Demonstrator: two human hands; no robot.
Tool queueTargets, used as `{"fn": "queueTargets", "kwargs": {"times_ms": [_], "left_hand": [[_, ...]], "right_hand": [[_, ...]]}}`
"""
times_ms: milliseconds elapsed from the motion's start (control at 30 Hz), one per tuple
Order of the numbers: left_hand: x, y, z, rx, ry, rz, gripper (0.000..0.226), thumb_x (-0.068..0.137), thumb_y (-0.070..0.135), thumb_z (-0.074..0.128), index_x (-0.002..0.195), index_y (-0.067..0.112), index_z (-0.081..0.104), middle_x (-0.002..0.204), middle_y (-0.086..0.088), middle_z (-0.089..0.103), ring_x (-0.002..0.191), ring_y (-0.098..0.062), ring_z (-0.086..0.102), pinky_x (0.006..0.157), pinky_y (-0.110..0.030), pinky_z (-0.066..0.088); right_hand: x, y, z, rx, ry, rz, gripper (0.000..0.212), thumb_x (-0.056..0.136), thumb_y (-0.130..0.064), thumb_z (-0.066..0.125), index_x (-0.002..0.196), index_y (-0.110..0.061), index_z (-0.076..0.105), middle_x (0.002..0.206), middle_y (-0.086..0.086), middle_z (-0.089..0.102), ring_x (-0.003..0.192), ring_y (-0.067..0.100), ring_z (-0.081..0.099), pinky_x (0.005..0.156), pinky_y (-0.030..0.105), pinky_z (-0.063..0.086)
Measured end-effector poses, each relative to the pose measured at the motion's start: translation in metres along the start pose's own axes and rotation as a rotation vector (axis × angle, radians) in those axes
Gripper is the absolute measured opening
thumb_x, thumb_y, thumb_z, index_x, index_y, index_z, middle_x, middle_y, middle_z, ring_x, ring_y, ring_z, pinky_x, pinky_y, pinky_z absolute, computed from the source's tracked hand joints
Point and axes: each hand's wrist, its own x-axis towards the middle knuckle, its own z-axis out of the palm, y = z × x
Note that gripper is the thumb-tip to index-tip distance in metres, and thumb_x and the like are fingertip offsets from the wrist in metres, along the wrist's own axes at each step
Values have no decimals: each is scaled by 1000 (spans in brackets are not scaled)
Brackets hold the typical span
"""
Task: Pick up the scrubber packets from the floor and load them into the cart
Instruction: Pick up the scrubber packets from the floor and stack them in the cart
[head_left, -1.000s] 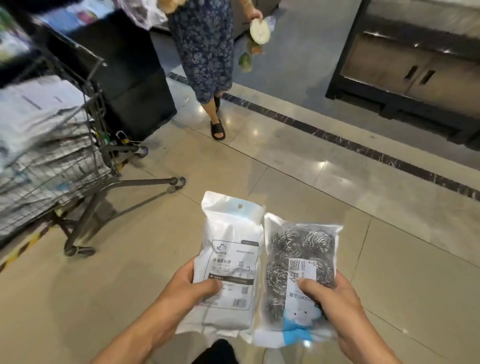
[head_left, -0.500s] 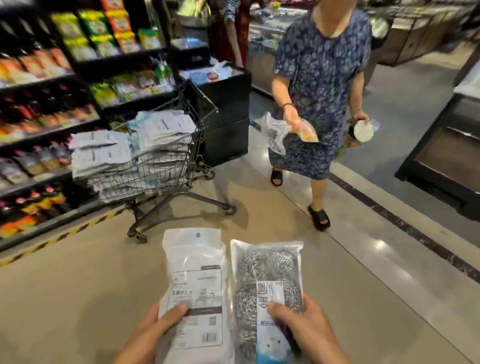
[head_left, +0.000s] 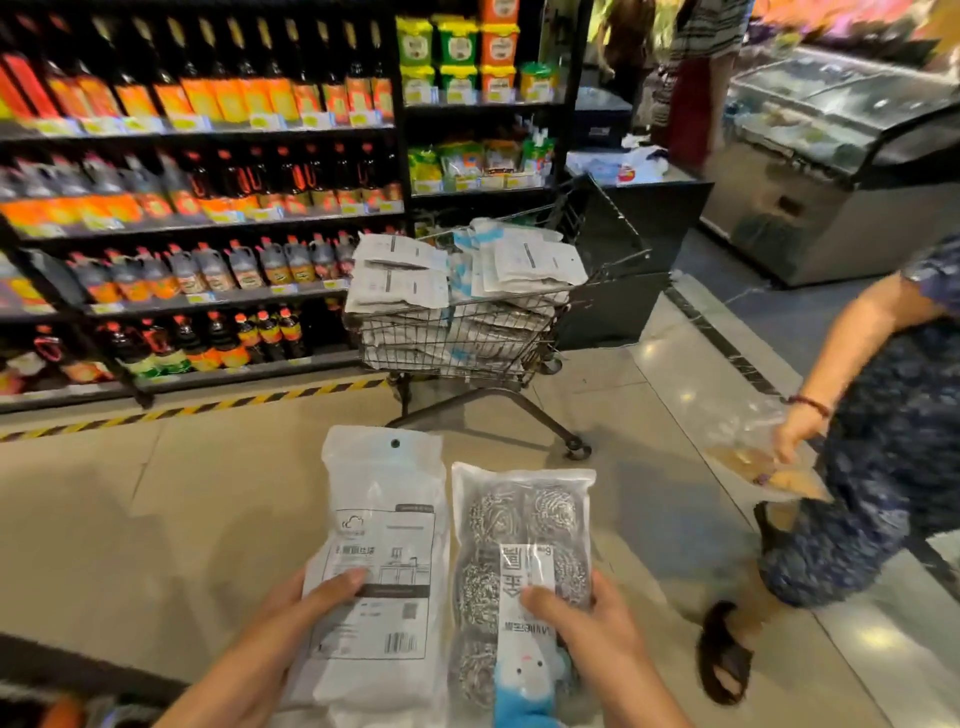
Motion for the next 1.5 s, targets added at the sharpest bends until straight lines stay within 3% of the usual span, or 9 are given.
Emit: {"fn": "queueTargets", "kwargs": {"times_ms": [200,300,367,500,633,833,933,1133,1500], "left_hand": [[61,62,-91,-70,64,-79,47,86,8,70,132,10,63,115,-20,77,108,-43,72,105,-55,49],[89,102,-113,-12,49,-45,31,93,3,65,123,12,66,98,-8,82,89,-28,78,89,-46,52],[105,124,-121,-33,44,-39,23,95,5,65,112,20,65,85,2,82,70,-16,79,78,-41,49],[142,154,-134,-97,-19,-90,34,95,9,64,127,18,65,115,-12,78,100,-33,77,95,-49,53],[182,182,-137,-45,-17,-43,26,96,8,65,118,21,67,96,1,82,79,-15,80,72,-36,55],[264,230,-150,-74,-5,-108,43,90,16,71,132,20,65,121,-10,77,109,-35,74,107,-54,48],[309,264,-152,-55,4,-125,63,72,23,84,132,23,65,122,-10,76,112,-39,72,111,-57,45],[392,324,-163,28,35,-145,98,36,49,103,126,30,70,127,2,75,122,-32,67,114,-54,42],[551,428,-152,227,-18,-153,75,46,34,96,116,27,71,112,7,79,114,-26,67,108,-52,46]], "right_hand": [[47,-45,105,-97,13,-9,39,72,-20,93,103,-21,68,83,-3,80,84,18,77,86,39,59],[69,-65,143,-83,18,-5,45,68,-20,95,105,-22,69,87,-5,82,88,20,78,96,47,58],[83,-78,161,-68,27,-11,44,70,-18,93,107,-24,69,90,-3,82,89,21,79,96,50,58],[115,-104,183,-63,56,-31,38,76,-12,89,106,-21,68,89,0,82,85,24,79,90,51,61],[154,-131,200,-64,66,-36,37,79,-11,86,106,-24,64,92,1,80,85,23,78,77,41,61],[239,-179,229,-46,46,-19,35,80,0,82,107,-18,69,84,-5,81,79,17,79,79,38,62],[286,-208,239,-27,32,-28,34,79,5,77,103,-17,71,78,-8,80,69,8,77,62,22,56],[368,-262,269,8,34,-46,39,70,-10,80,104,-25,69,83,-9,80,77,10,77,74,29,56],[467,-327,326,99,171,-11,45,73,-11,78,112,-30,63,87,-7,80,74,7,76,76,28,60]]}}
